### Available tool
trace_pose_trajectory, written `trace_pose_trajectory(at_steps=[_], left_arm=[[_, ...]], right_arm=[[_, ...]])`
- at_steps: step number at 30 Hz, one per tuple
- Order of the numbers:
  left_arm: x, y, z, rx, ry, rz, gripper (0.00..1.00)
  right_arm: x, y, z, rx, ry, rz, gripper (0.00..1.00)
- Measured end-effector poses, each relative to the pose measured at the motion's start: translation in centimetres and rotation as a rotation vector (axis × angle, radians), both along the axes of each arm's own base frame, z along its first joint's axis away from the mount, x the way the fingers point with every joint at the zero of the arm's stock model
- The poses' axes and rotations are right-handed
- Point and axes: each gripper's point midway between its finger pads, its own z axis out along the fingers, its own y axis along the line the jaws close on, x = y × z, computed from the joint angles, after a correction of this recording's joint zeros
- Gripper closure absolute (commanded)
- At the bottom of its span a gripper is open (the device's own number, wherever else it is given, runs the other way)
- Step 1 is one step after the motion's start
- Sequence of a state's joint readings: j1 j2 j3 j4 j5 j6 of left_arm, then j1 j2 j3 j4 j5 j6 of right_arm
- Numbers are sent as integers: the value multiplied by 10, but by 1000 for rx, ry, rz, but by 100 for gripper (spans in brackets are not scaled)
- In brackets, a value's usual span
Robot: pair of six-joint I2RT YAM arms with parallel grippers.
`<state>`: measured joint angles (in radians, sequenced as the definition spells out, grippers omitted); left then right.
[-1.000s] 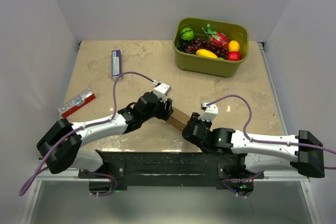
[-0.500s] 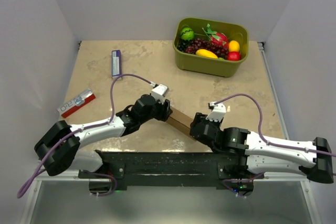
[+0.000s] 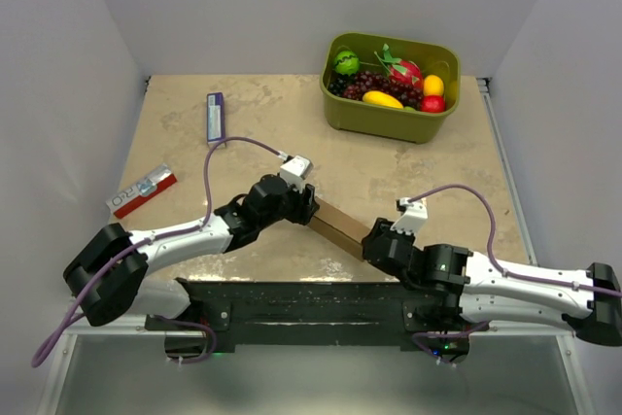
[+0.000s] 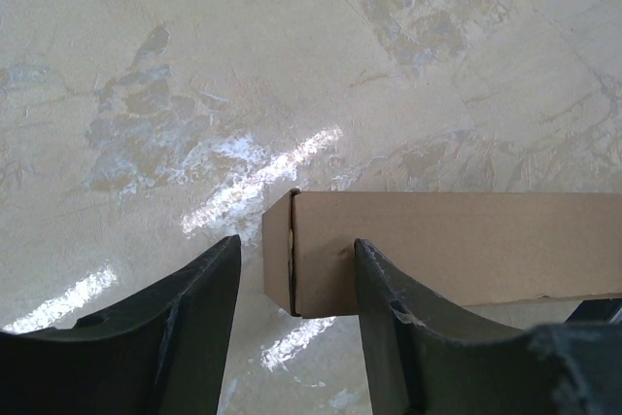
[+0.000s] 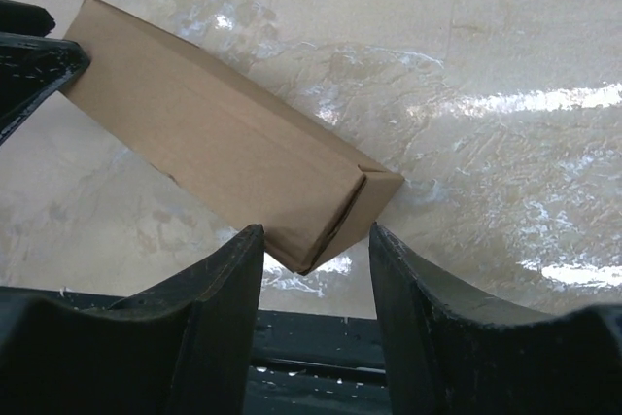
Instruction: Fold the paper box
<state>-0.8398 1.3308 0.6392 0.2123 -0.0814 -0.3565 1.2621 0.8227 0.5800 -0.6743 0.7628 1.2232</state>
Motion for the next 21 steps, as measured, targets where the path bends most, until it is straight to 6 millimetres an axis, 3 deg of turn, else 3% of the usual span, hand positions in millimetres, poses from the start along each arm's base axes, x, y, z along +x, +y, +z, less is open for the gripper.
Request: trace_pose_trajectory(at_steps=[11,16,21], left_arm=[[-2,-1,-1,2,7,-9,44],[-1,0,0,14,6,-15,29],[0,-2,7,36,2,-30,24]], right_arm=[[-2,-3,-13,61,13,-42,60],[-1,0,-18,94,18,-58,65],[-1,2,-17,111,17,-61,68]])
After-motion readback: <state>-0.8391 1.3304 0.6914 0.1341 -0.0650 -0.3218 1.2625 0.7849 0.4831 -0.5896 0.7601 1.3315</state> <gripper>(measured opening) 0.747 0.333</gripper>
